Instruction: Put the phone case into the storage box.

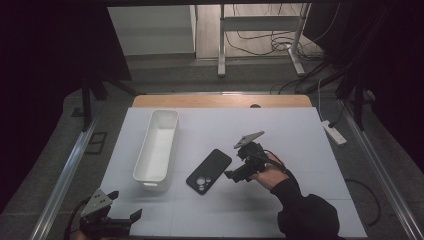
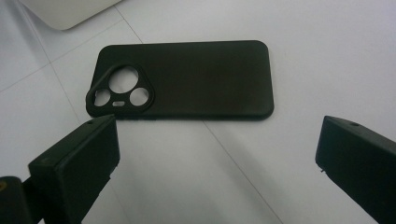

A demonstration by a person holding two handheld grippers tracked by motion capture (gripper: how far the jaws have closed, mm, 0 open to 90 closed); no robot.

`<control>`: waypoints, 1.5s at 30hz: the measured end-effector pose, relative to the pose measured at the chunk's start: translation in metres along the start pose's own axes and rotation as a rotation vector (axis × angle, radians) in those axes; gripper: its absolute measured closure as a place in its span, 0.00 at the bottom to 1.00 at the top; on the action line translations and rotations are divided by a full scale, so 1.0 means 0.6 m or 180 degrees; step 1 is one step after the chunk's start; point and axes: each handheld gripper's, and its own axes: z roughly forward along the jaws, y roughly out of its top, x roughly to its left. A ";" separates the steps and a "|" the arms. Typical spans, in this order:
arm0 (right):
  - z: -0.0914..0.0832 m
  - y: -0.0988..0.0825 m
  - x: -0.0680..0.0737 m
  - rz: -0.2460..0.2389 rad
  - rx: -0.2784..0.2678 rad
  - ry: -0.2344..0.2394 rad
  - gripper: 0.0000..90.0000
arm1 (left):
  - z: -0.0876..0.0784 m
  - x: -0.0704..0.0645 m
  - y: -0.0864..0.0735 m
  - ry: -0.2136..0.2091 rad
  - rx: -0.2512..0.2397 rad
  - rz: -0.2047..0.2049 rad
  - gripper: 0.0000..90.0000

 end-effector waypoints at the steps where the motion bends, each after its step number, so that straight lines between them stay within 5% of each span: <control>1: 0.002 0.002 0.000 -0.0014 0.0015 -0.0003 0.00 | 0.000 0.000 0.000 -0.0002 0.0000 0.0000 0.00; 35: 0.081 0.078 0.027 -0.0131 0.0262 0.0050 0.00 | -0.001 0.000 -0.001 -0.0004 -0.0011 0.0005 0.00; 41: 0.091 0.086 0.030 -0.0161 0.0333 -0.0028 0.14 | -0.001 0.000 -0.001 -0.0011 -0.0014 0.0003 0.00; 42: 0.092 0.087 0.031 -0.0158 0.0349 -0.0064 0.25 | -0.001 0.000 -0.001 -0.0012 -0.0015 0.0003 0.00; 45: 0.091 0.088 0.030 -0.0189 0.0357 -0.0066 0.34 | -0.001 0.000 -0.001 -0.0012 -0.0015 0.0004 0.00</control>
